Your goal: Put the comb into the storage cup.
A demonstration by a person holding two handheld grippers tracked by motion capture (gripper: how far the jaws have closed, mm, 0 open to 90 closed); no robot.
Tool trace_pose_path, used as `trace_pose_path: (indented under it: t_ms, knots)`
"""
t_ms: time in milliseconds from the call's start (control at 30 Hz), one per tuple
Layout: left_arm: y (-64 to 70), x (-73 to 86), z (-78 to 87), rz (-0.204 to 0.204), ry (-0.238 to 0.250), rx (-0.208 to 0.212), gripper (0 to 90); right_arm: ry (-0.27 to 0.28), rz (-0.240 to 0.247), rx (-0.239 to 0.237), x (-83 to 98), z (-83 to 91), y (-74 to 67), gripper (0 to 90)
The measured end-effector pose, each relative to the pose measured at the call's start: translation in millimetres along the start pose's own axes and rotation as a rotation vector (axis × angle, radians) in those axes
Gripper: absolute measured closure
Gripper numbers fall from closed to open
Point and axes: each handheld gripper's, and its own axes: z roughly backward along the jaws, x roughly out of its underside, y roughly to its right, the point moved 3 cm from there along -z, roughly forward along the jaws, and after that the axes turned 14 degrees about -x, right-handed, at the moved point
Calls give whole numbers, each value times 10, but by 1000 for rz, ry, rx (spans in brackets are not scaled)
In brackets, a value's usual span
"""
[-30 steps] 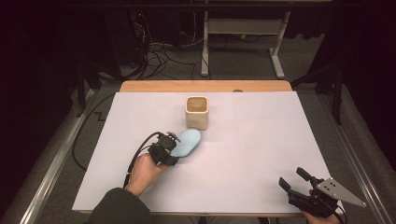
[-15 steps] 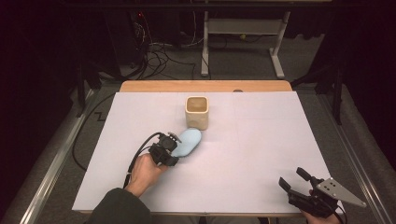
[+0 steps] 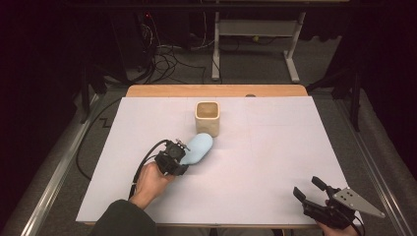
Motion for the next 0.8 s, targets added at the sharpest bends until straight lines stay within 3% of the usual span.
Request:
trace_pose_path:
  t_ms: [800]
  knots:
    - [-5,75,235,13,115,48,695,-1,0,-5,0,-10,-9,234]
